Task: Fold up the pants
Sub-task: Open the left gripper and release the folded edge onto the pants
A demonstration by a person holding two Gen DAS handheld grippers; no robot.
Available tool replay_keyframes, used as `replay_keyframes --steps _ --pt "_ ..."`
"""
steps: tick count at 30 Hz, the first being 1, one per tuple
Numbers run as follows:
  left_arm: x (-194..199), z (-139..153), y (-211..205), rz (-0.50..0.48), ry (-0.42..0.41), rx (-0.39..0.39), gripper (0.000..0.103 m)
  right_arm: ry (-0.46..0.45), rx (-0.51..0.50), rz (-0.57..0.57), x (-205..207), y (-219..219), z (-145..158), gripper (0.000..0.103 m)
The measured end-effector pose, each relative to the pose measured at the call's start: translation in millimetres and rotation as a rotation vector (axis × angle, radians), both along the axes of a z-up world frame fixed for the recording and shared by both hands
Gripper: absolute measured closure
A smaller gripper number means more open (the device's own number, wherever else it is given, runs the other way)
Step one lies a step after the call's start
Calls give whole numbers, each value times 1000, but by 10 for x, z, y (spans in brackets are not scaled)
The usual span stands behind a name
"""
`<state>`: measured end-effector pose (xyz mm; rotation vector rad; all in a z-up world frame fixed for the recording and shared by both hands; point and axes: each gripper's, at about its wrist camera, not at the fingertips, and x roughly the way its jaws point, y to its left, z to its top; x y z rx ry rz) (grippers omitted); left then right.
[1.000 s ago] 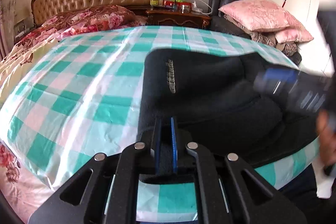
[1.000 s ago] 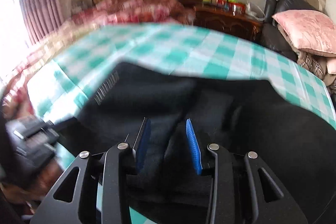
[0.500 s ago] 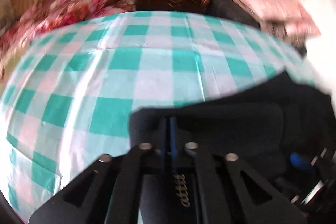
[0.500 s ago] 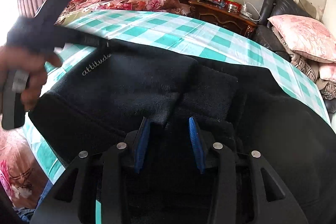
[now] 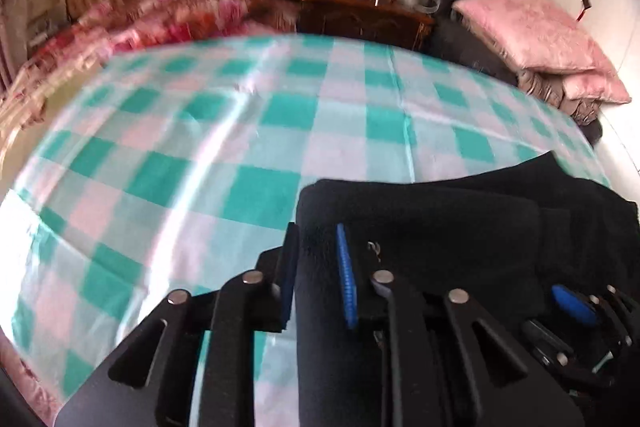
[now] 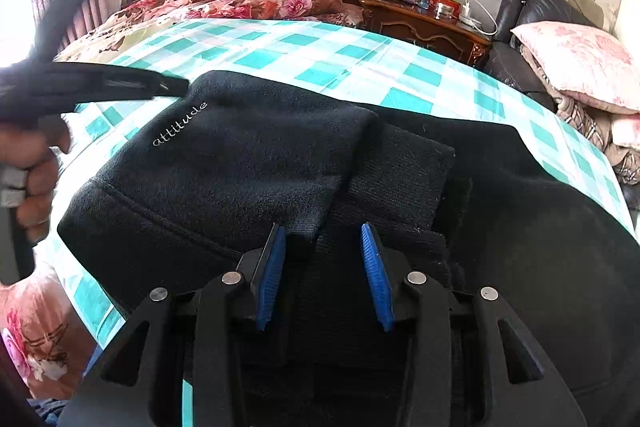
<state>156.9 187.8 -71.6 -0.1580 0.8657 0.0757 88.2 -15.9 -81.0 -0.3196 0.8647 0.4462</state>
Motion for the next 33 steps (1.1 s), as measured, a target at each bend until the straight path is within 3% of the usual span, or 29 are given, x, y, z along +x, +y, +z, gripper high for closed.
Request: replay_keyframes --steps 4,9,11,20,23,25,29,33 --pt "-469 101 -54 -2 -73 4 74 -6 -2 0 -7 3 -4 63" --pt "-626 -377 -66 10 45 -38 61 -8 -5 -3 -12 9 -5 62" --pt "-651 -370 -42 38 29 -61 60 -12 -11 -2 -17 15 -5 62" --pt "-1103 -18 -254 -15 -115 30 60 -19 -20 -8 -40 31 -27 61" --pt "-1131 -233 -326 -46 -36 38 53 -20 -19 -12 -35 33 -19 61" --pt "-1153 -297 -308 -22 -54 11 51 -23 -24 -12 -38 42 -20 61" --pt "-1133 -300 -354 -25 -63 53 50 -20 -26 -15 -36 51 -22 60" --pt "-1125 -336 -290 -8 -67 8 50 -31 -50 -13 -56 84 -26 60"
